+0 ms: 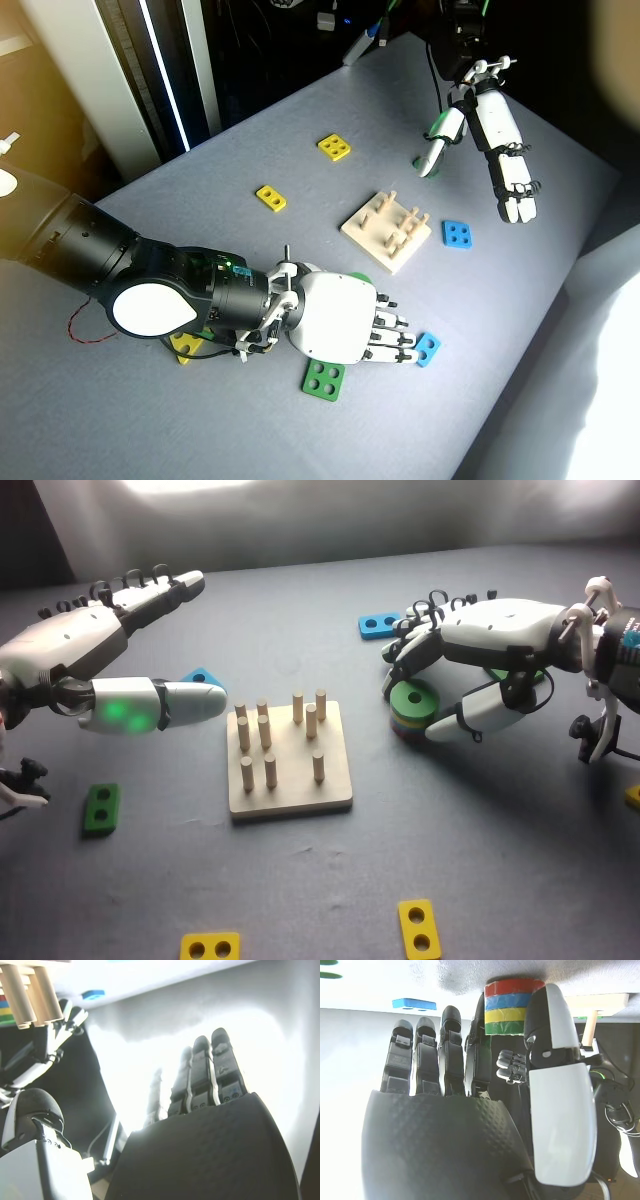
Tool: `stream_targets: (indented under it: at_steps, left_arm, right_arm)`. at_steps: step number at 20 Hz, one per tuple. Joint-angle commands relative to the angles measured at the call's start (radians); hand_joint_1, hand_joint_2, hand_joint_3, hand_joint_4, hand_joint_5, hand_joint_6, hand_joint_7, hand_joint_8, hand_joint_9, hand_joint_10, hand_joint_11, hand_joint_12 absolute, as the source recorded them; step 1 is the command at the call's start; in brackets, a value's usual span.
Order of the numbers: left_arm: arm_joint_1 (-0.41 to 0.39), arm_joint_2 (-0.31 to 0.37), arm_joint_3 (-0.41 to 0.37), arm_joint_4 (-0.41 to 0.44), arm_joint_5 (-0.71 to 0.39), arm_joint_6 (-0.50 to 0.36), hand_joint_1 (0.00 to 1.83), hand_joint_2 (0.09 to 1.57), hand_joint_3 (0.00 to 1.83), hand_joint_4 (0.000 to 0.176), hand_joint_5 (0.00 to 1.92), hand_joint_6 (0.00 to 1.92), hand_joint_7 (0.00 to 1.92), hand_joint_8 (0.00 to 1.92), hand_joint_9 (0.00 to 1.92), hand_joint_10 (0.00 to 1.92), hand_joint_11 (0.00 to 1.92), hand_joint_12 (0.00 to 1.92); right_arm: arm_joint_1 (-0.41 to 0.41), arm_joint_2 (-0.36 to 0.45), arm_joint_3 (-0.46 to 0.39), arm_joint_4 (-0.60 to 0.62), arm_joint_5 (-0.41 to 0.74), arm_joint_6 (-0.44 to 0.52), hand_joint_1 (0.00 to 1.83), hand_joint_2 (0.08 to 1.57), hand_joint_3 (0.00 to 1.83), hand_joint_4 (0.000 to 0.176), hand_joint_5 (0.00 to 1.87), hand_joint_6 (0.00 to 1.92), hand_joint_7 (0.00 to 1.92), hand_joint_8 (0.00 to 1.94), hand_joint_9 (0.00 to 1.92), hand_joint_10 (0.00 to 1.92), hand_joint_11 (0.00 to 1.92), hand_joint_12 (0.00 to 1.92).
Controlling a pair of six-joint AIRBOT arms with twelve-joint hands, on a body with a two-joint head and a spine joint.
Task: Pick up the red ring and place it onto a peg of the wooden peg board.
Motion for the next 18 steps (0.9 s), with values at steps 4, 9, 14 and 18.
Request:
stream_targets:
  at_steps: [4,9,14,18]
  left_arm:
    - [0.003,0.008,0.007,-0.017,-0.118,-0.008,0.39,0.97,0.0,0.157,0.03,0.0,0.0,0.0,0.0,0.0,0.0,0.0]
    - [0.028,0.014,0.005,-0.041,-0.13,-0.008,0.36,0.98,0.0,0.145,0.03,0.0,0.0,0.0,0.0,0.0,0.0,0.0]
    - [0.037,0.015,0.005,-0.049,-0.132,-0.008,0.38,0.97,0.0,0.131,0.03,0.0,0.0,0.0,0.0,0.0,0.0,0.0]
    - [0.04,0.016,0.006,-0.05,-0.132,-0.008,0.4,0.97,0.0,0.133,0.04,0.0,0.0,0.0,0.0,0.0,0.0,0.0]
  right_arm:
    - [0.023,-0.002,0.007,-0.103,0.102,0.112,1.13,1.18,0.0,0.0,0.85,1.19,0.35,0.0,0.1,0.0,0.04,0.02]
    - [0.049,-0.001,-0.011,-0.161,0.17,0.165,1.13,1.17,0.0,0.0,0.86,1.17,0.33,0.0,0.1,0.0,0.0,0.01]
    - [0.09,0.0,-0.047,-0.216,0.223,0.189,1.11,1.18,0.0,0.0,0.86,1.19,0.39,0.01,0.15,0.01,0.0,0.3]
    - [0.118,0.001,-0.078,-0.278,0.249,0.212,1.09,1.17,0.0,0.0,0.86,1.18,0.41,0.0,0.12,0.01,0.0,0.09]
